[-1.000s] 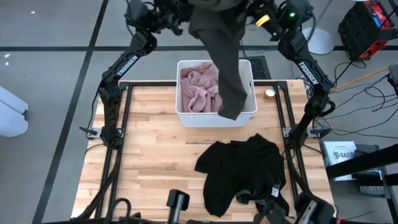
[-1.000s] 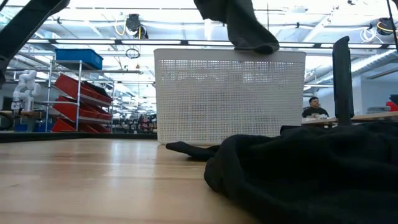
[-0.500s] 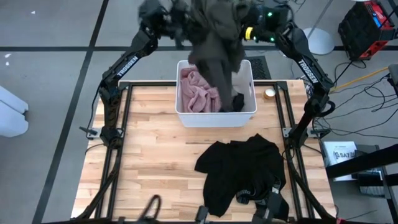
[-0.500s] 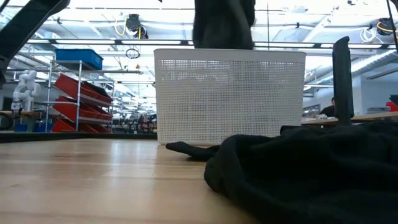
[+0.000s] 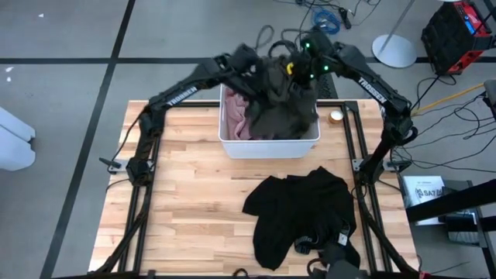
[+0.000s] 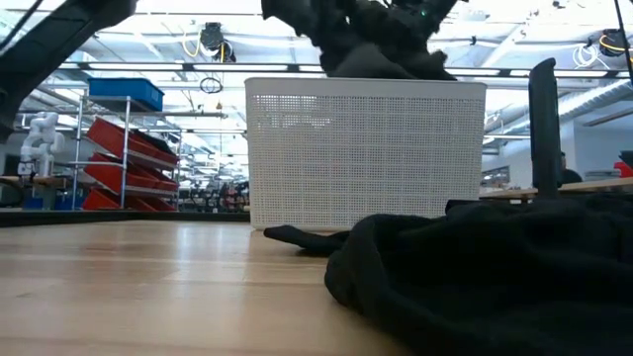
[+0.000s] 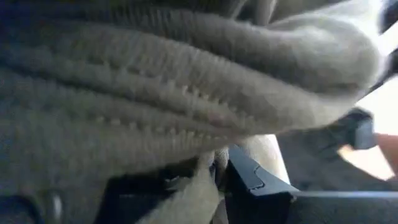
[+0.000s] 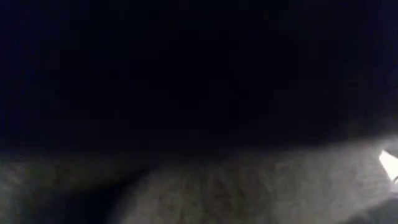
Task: Sort clothes
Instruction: Put the gray jacket into the laundry organizer bin
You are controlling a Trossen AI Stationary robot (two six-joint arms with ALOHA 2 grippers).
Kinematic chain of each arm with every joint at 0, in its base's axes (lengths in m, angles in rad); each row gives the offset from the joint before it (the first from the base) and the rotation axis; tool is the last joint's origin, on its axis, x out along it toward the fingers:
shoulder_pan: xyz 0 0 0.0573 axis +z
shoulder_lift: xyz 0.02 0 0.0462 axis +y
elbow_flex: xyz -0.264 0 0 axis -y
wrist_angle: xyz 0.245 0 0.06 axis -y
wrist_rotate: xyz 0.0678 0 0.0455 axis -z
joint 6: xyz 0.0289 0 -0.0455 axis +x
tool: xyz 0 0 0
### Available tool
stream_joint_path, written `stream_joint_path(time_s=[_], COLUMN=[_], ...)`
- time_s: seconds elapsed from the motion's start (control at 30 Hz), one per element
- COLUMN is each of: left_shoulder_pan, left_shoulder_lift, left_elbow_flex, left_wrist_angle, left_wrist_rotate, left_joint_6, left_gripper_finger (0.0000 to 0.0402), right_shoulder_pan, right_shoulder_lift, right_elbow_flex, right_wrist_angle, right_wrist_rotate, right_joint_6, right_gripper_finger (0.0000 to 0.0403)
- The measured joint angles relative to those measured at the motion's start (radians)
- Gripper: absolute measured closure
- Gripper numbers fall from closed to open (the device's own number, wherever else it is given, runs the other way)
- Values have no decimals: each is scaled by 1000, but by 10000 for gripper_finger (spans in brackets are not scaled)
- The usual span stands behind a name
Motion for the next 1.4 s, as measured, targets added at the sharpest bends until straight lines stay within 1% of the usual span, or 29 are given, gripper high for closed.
stream_joint_path(time_s=[0.13,0.2,0.27,0.37,0.43,0.5,0.6,0.63,0.77,0.83,0.9,0.97,1.07,1.27,1.33,1.4], left_shoulder_pan=[-31,-31,-26,-16,-10,0,14,17,30,45,64,75,77,70,72,91], left_shoulder_lift=[27,38,49,52,49,49,46,39,-33,-73,-102,-130,-164,-156,-165,-189], left_elbow_flex=[0,0,0,0,2,2,2,1,0,2,1,1,1,-1,0,0], left_wrist_angle=[-119,-168,-177,-193,-258,-345,-437,-447,-429,-444,-462,-467,-482,-477,-483,-513], left_wrist_rotate=[-182,-275,-331,-418,-497,-540,-543,-527,-404,-375,-344,-322,-312,-315,-315,-315], left_joint_6=[69,77,71,47,45,41,33,33,38,38,38,37,38,63,77,93], left_gripper_finger=[391,391,391,391,391,391,391,391,391,390,382,364,326,243,229,224], right_shoulder_pan=[-1,-1,-11,-16,-15,-11,-11,-11,-12,-11,-10,-11,-12,-5,3,17], right_shoulder_lift=[-107,-163,-213,-260,-274,-276,-276,-276,-276,-277,-277,-277,-277,-277,-277,-277], right_elbow_flex=[-211,-307,-388,-459,-479,-480,-480,-480,-480,-480,-480,-480,-481,-482,-482,-482], right_wrist_angle=[140,197,243,271,266,246,241,244,254,258,261,266,264,259,260,274], right_wrist_rotate=[6,7,7,11,27,47,45,45,48,45,41,38,57,55,56,60], right_joint_6=[53,84,111,139,150,157,158,158,158,157,156,152,150,156,162,167], right_gripper_finger=[378,378,378,378,378,378,378,378,379,379,379,379,379,379,379,379])
